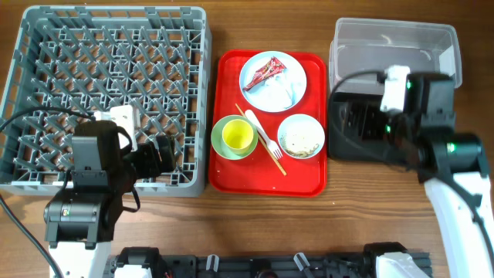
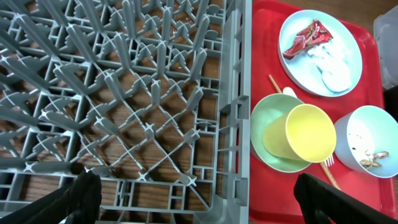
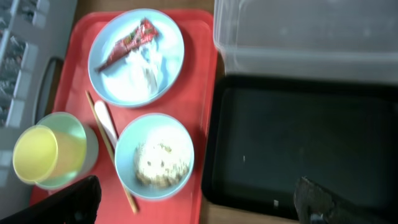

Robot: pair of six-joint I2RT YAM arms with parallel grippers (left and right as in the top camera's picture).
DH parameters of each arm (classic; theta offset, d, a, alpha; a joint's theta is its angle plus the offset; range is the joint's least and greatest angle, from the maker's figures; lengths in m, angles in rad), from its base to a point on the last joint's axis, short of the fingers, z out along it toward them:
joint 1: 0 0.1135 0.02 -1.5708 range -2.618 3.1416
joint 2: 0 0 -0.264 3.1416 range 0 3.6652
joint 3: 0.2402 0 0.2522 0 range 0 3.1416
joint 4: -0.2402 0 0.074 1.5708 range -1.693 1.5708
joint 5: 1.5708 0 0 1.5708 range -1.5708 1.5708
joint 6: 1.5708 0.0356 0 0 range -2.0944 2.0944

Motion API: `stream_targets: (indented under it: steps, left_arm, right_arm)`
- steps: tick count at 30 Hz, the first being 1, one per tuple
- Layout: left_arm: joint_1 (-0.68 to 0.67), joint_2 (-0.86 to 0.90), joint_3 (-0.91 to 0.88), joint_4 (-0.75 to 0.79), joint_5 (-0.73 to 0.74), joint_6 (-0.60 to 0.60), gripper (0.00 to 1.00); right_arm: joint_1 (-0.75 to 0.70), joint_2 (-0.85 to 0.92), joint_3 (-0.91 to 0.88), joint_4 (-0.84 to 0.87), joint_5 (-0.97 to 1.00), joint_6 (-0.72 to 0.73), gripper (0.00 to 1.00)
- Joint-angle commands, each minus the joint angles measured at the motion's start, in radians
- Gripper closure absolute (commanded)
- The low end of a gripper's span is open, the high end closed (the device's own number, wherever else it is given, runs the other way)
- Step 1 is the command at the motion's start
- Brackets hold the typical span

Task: Sort waste into correct bins and load items into the dishwasher rack
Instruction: 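Move the right gripper over the white plate toward the red wrapper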

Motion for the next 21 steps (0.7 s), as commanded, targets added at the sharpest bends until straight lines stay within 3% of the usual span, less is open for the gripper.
stream_targets:
  steps: [1, 5, 11, 18, 21]
  left_arm:
    - [-0.003, 0.003, 0.027, -0.001, 0.02, -0.003, 0.0]
    - [-0.003, 0.003, 0.027, 0.0, 0.02, -0.003, 0.0]
    - [-0.003, 0.003, 0.027, 0.007, 0.02, -0.002, 0.0]
    - [-0.003, 0.003, 0.026, 0.006, 0.02, -0.002, 0.0]
    - [-0.003, 0.003, 0.026, 0.006, 0.02, -0.002, 0.0]
  right_arm:
    - [-0.007, 0.062, 0.044, -0.001, -0.079, 0.019, 0.0]
    - [-0.007, 0.089, 0.044, 0.082, -0.292, -0.023, 0.0]
    - [0.056, 0.131, 0.151, 0.079, -0.126, 0.0, 0.0]
    - [0.142, 0.558, 0.793, -0.219, -0.078, -0.063, 0.0]
    - [0.179, 0.716, 0.988, -0.292, -0.002, -0.075, 0.0]
